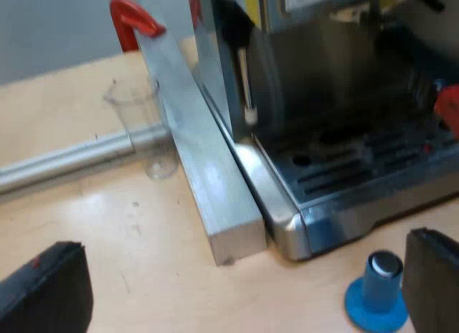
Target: Put the handle in the coffee machine
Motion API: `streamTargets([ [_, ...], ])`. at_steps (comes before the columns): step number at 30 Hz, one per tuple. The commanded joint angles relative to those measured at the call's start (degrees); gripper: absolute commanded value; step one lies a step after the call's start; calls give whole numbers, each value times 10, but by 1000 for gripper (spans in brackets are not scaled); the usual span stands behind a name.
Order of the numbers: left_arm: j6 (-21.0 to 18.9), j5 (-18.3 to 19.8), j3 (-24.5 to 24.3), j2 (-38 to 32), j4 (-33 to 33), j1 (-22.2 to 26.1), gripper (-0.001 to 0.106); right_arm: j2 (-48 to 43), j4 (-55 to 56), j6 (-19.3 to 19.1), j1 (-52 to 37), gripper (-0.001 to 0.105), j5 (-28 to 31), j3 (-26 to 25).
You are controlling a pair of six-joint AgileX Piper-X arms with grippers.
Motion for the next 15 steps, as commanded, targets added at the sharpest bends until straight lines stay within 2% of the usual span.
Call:
streamTargets([
  [1, -5, 2, 11, -78, -5, 2, 88, -22, -11, -1, -1, 90, 0, -3],
  [5, -5, 11, 30, -78, -4, 2, 88, -22, -11, -1, -1, 90, 0, -3],
  [15, -5, 19, 31, -78, -7, 2, 88, -22, -11, -2, -1, 90, 0, -3],
])
